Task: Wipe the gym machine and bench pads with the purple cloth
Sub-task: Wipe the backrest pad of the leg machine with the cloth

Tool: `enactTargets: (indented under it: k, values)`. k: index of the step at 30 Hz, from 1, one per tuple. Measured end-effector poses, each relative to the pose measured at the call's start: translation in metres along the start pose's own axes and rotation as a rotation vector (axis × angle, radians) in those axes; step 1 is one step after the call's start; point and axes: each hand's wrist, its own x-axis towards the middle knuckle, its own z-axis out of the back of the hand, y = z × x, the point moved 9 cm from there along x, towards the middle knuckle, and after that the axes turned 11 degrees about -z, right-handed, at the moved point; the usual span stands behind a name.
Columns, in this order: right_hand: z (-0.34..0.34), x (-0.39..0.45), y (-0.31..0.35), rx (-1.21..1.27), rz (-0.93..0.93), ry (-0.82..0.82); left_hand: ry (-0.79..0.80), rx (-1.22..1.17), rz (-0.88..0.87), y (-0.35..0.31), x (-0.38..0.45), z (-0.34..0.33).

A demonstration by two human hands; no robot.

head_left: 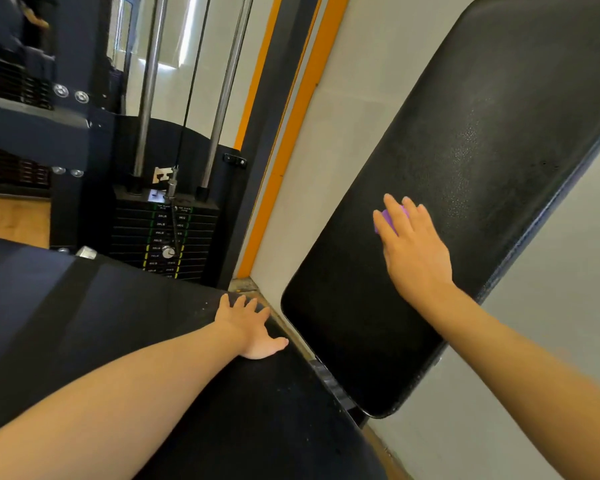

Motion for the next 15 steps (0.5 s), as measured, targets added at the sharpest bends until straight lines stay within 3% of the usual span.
enactTargets:
  k: [8,15]
  values:
    - [-0.033,-0.082,0.06,-0.002,0.163,0.295,-0.097,-0.007,-0.027,-0.004,-0.001,0.008]
    - [-0.026,-0.086,0.064,0.074,0.192,0.359,-0.388,0.074,-0.119,-0.019,-0.018,0.036]
